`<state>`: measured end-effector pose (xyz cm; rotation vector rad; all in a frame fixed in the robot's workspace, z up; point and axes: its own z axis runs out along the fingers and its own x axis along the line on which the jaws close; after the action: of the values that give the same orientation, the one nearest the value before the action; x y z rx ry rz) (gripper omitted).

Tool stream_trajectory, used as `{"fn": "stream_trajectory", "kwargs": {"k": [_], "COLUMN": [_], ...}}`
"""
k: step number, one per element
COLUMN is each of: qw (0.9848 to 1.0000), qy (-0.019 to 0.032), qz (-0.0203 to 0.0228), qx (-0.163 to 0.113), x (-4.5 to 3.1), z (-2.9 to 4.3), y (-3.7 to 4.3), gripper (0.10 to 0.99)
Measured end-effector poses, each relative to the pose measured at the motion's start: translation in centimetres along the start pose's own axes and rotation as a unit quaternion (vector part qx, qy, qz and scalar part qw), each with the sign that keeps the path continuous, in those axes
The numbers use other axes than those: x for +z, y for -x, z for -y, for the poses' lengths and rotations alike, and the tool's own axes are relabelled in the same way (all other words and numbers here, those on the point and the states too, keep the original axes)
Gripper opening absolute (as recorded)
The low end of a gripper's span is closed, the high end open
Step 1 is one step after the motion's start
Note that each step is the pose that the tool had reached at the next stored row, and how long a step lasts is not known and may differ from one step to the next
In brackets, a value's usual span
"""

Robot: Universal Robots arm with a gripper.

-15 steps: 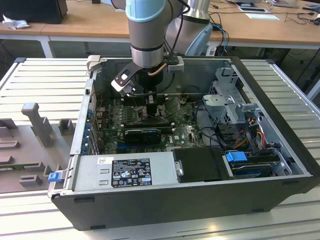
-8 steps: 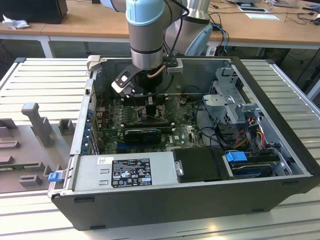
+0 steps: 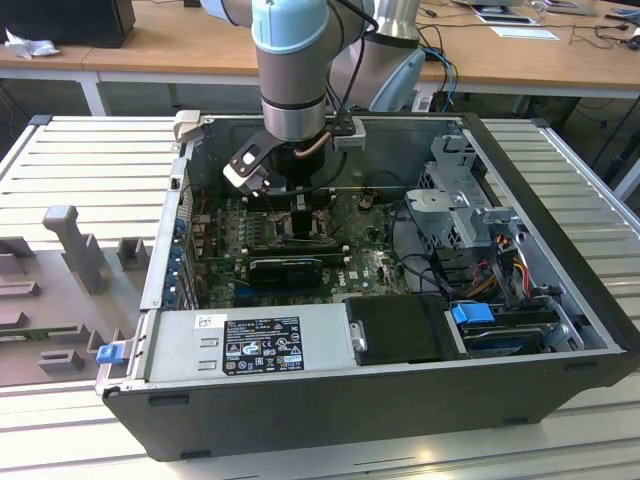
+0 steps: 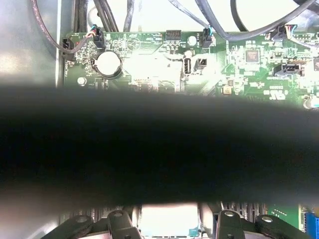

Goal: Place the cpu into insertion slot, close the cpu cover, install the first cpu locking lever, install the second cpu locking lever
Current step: 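Place the cpu into insertion slot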

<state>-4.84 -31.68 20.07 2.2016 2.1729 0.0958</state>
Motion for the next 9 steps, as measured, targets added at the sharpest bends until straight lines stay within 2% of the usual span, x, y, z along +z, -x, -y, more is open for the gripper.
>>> {"fn": "stream_trajectory", "kwargs": {"k": [4,7,8,9], "qw": [1.0,1.0,1.0,1.0], "qy": [0.0,-0.0002,-0.0005,-0.0006], "qz": [0.0004,0.0003,0.0003,0.0002], "qx": [0.0,0.0,0.0,0.0], "x": [-0.12,-0.8,-1.05,-1.09], "z": [-0.01,-0.06,-0.08,-0.09], "y": [0.0,-0.01,-0.01,-0.02], "gripper": [0.604,0.604,0.588,0.522]}}
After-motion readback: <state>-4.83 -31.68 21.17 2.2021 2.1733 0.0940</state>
